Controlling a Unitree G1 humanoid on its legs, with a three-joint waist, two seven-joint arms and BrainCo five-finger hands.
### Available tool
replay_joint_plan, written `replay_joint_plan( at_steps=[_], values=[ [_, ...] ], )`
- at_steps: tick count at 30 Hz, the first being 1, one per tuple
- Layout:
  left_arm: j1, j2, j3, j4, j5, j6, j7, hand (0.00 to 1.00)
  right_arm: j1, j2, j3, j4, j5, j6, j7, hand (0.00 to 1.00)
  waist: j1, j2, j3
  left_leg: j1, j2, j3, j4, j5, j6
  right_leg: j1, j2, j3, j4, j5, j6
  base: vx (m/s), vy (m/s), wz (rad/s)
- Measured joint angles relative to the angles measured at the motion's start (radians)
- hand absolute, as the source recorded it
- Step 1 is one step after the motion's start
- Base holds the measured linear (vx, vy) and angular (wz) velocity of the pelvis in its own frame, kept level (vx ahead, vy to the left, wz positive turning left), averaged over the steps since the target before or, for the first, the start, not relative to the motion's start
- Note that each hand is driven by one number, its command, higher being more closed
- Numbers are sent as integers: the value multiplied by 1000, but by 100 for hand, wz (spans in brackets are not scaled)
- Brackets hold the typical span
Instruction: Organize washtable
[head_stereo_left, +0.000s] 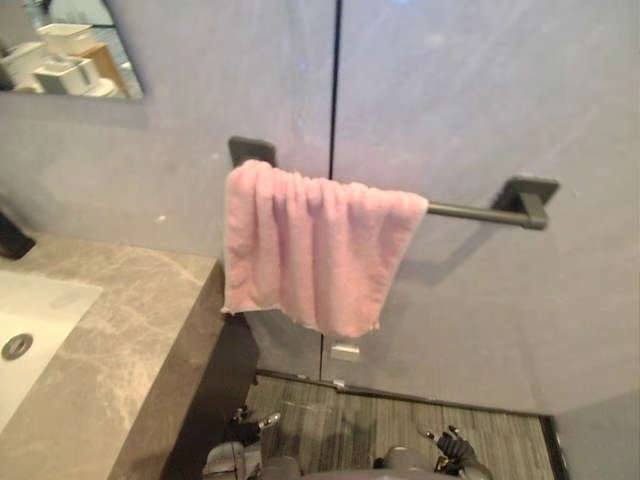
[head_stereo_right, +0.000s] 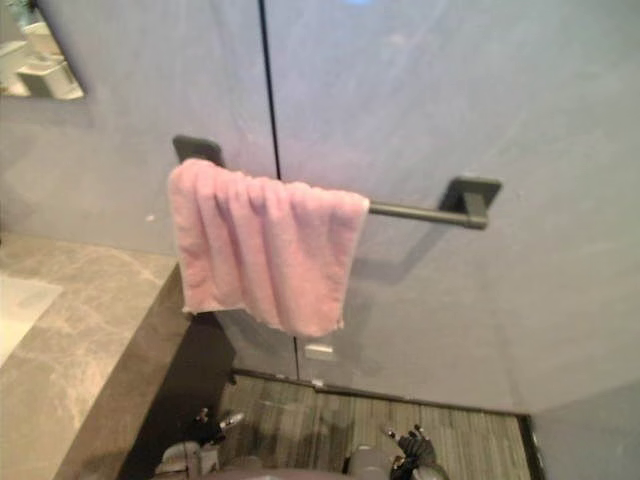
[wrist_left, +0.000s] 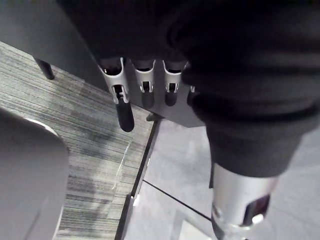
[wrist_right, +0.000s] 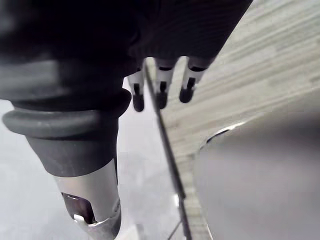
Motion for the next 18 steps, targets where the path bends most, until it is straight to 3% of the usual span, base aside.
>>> replay_joint_plan(
  at_steps=[2, 4, 10, 16, 18],
  values=[
    [15, -24, 4, -1, 1, -1, -1, 0, 2, -14, -6, -2, 0, -1, -2, 0, -4, 36, -17, -1, 30, 3, -8, 0, -15, 19, 28, -14, -52, 18, -14, 214, -86, 7],
    [21, -37, 10, 0, 1, 0, -2, 0, 3, -18, -21, -1, 2, -1, -4, 0, -8, 50, -17, 3, 51, 0, -12, -7, -28, 55, 52, -31, -103, 24, -23, 160, -108, 5],
    [34, -51, 47, -37, 1, -2, -3, 0, 9, -12, -27, -2, 13, -1, -5, 0, 1, 50, -11, -64, 105, 33, 217, -22, -73, 164, 74, -79, -205, 49, -25, 47, -42, 21],
    [31, -43, 48, -39, 2, -1, -2, 0, 3, -7, -27, -4, 27, -1, -7, 0, -3, 50, -5, -39, 97, 42, 114, -21, -72, 150, 89, -41, -270, 109, -10, -43, 46, -17],
    [30, -38, 40, -31, 2, 1, -2, 0, 9, -7, -26, -5, 28, -2, -7, 0, -5, 46, -6, -2, 84, 52, 13, -3, -44, 150, 90, -26, -296, 131, -8, -154, 55, -16]
  ],
)
